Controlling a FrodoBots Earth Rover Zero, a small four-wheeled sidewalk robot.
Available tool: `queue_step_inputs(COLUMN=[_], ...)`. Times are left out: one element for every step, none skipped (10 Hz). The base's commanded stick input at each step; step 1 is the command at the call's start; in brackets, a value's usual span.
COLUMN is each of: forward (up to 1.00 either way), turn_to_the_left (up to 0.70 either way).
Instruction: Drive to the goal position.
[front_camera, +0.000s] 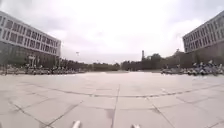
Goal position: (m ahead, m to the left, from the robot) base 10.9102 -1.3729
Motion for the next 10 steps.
queue_step_inputs(forward=[0.7,0.7,0.7,0.7,0.7,0.7,0.7,0.7,0.7,0.7], turn_to_the_left=[-0.03,-0.03,-0.03,-0.03,-0.03,-0.03,-0.03,-0.03,-0.03,-0.03])
